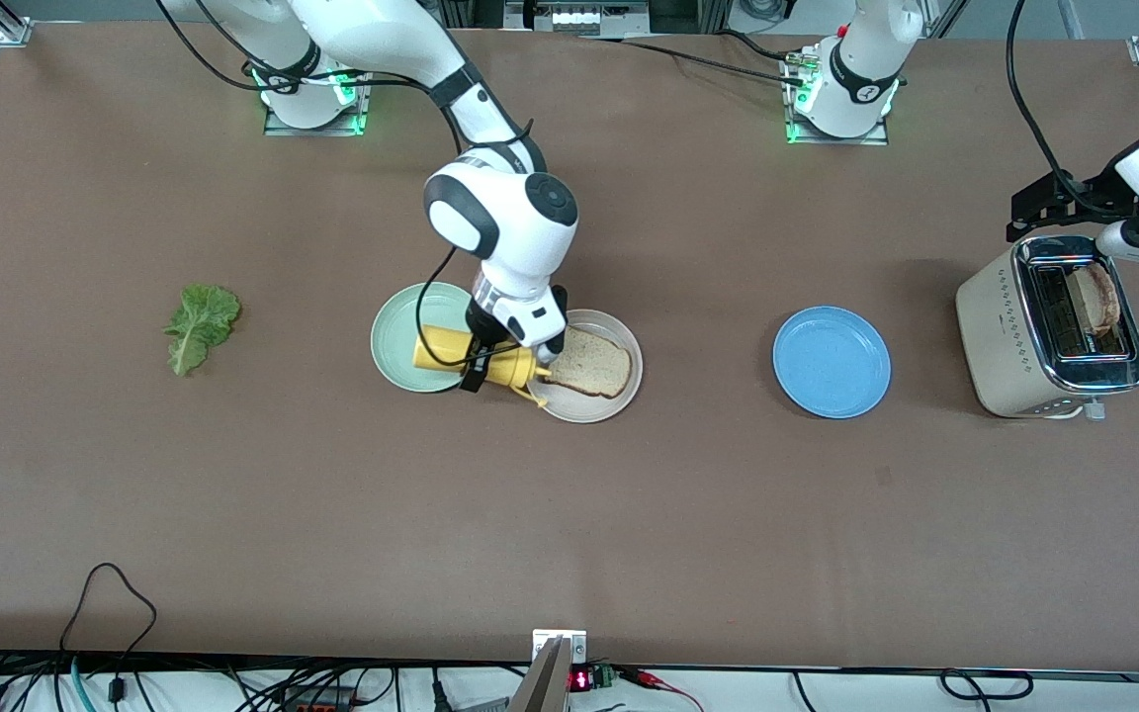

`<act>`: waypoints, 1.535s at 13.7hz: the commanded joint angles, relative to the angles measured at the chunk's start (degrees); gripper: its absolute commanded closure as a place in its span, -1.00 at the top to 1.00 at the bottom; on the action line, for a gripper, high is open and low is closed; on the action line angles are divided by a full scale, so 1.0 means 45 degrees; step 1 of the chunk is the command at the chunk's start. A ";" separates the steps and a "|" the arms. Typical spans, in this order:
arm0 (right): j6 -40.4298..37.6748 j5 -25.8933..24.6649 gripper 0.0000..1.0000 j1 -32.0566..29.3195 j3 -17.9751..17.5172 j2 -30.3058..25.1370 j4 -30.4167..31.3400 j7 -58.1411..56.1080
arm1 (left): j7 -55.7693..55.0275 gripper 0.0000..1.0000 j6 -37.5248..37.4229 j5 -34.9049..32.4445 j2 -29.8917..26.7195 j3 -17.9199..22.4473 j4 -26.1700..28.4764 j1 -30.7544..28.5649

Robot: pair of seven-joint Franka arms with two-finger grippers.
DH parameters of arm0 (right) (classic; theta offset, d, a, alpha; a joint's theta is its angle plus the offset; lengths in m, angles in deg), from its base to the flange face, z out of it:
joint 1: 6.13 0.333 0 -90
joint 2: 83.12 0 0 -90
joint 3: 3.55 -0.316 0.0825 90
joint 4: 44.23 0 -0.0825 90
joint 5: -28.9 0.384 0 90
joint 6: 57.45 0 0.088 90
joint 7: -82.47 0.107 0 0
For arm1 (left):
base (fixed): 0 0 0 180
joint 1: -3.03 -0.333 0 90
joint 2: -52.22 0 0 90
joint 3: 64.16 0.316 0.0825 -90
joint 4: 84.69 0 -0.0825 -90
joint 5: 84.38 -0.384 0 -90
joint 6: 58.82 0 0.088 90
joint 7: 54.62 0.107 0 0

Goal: Make sandwich in beige plate with both arms

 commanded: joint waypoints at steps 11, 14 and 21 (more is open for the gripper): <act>-0.0217 1.0774 -0.50 -0.4886 -0.0125 -0.4164 0.2368 -1.0834 | -0.0107 1.00 -0.0221 0.0102 0.0126 0.0010 -0.0280 0.0006; -0.0216 1.3863 -0.49 -0.5923 -0.0106 -0.4262 0.3229 -1.4349 | -0.0107 1.00 -0.0221 0.0102 0.0126 0.0010 -0.0280 0.0006; -0.0392 1.9882 -0.46 -0.7741 -0.0106 -0.4165 0.5826 -2.0504 | -0.0107 1.00 -0.0221 0.0102 0.0126 0.0010 -0.0280 0.0006</act>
